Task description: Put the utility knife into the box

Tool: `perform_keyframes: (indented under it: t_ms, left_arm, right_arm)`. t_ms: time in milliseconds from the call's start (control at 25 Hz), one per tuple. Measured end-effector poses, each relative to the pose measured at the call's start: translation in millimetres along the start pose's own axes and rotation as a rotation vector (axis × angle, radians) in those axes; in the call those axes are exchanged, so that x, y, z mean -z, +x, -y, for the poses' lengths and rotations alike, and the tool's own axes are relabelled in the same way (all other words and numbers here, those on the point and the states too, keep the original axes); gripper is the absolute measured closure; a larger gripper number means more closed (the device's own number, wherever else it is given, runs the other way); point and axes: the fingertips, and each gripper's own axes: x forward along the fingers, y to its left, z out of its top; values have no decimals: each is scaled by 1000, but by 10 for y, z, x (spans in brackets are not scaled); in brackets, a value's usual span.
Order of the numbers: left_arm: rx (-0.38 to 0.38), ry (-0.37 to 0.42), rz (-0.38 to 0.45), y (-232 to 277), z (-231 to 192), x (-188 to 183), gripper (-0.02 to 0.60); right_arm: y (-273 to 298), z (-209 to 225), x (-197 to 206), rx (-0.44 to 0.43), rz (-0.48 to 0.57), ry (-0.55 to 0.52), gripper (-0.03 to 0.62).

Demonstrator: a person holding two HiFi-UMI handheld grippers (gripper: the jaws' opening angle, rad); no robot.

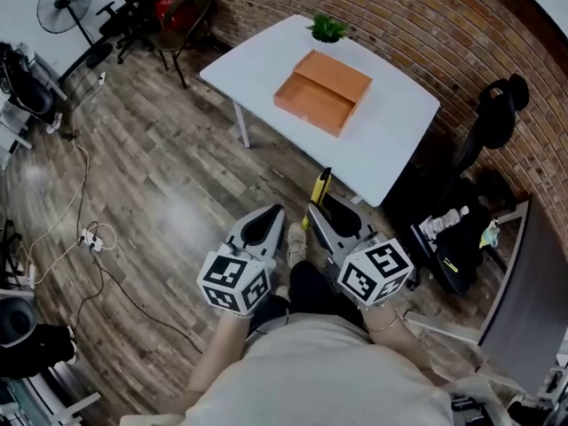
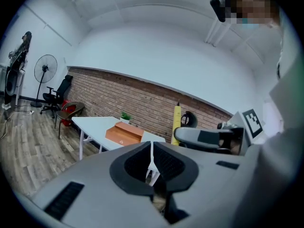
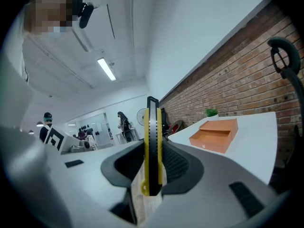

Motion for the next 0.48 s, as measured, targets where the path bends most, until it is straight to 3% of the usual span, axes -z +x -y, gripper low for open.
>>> perform_keyframes:
  t_ms: [120,480]
  left_arm:
    - [-12,-1,-1,227,-197,-87,566]
    - [-27,9,21,1170,-727,-537,566]
  right_arm:
    - [265,172,-48,-22,8,55,479]
    - [1099,946,-496,-51,10,20,479]
